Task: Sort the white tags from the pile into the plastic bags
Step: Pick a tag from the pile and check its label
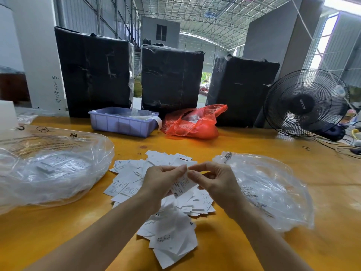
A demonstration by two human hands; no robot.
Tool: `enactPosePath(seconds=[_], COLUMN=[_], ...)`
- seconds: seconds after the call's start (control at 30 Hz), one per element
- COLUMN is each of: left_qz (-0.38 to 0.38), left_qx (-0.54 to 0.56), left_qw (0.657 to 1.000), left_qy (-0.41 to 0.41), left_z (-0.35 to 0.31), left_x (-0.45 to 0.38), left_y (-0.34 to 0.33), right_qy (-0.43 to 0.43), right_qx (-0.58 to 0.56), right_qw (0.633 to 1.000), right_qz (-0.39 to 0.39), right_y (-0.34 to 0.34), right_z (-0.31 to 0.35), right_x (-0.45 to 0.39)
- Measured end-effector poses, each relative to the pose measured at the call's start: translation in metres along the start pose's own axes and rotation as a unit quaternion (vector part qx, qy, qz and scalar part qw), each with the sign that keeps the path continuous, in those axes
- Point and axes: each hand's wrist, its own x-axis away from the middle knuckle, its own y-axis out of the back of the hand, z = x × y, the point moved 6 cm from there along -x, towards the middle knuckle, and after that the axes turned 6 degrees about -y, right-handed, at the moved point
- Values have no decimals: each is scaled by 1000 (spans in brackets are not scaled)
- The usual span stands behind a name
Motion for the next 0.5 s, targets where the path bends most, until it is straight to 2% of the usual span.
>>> enactPosePath(seconds=[0.17, 0.3, 0.5], left_qz=[-28, -25, 31], left_qx=[66, 79, 18], left_qw=[997, 995, 997], left_qy=[38, 62, 71], left_z=[0, 0, -5], left_x=[5, 6, 1], left_y=[-1, -2, -2], right_qy=[-53, -78, -98], right_qx=[-70, -80, -87], right_qw=[996, 992, 991], right_qz=[34, 59, -3], right_y=[-6, -10, 1], right_z=[-1, -4, -11], right_x=[4, 4, 0])
